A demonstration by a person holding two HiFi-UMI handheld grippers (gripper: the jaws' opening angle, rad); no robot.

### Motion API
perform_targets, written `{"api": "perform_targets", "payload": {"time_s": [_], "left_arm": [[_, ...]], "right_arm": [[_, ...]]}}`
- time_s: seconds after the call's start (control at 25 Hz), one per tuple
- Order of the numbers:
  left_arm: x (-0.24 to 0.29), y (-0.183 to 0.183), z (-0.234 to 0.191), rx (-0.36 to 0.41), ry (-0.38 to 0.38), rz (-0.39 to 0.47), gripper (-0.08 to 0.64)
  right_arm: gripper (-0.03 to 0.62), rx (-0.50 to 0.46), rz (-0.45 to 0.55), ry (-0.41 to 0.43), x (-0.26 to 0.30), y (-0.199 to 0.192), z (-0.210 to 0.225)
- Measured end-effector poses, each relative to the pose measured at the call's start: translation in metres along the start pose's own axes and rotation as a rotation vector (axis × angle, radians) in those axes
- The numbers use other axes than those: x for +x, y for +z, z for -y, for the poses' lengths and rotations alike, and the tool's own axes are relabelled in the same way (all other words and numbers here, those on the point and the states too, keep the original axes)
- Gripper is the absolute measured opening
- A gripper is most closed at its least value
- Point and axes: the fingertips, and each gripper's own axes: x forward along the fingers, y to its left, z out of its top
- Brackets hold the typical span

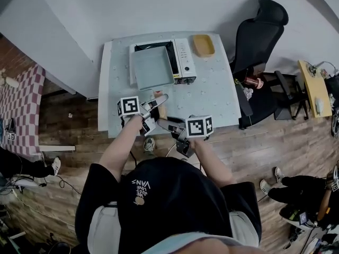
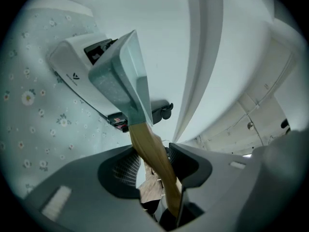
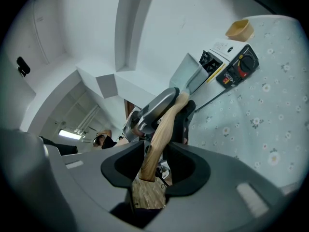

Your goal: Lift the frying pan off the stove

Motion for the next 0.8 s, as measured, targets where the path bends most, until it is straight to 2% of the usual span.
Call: {"api": "perform_targets", "payload": {"time_s": [0.8], "left_arm": [[-0.047,-0.098,0.010,-0.013,0.083,0.228,0.181]], "right_arm": [[0.155,-0.073,-0.202,0.098,-0.054,-0.099,-0.018]]}}
